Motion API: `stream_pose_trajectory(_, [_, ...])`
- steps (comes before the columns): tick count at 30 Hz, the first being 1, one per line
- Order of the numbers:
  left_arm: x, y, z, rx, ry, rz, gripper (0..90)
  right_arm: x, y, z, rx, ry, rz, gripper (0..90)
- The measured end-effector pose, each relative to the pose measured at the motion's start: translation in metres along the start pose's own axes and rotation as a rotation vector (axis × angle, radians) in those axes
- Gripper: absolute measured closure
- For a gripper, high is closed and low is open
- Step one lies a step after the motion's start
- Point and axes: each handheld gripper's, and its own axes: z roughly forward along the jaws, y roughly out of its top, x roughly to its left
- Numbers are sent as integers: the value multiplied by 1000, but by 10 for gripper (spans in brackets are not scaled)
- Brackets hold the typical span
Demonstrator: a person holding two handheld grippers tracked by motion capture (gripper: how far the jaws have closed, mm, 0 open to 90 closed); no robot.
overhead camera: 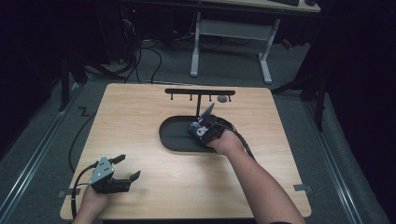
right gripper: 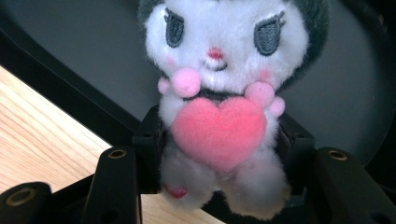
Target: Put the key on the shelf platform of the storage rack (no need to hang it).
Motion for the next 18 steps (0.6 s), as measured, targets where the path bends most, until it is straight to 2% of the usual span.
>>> stream_pose_trajectory(5, [-1,0,2,8,-6,4,147,-5,-6,4,6,11,15,468])
stream_pose_trajectory(12, [-1,0,2,9,-4,5,147,-4,-3,8,-3,18,25,445])
stream_pose_trajectory(18, [-1,0,2,11,-4,8,147,-1,-1,9,-23,23,29,295])
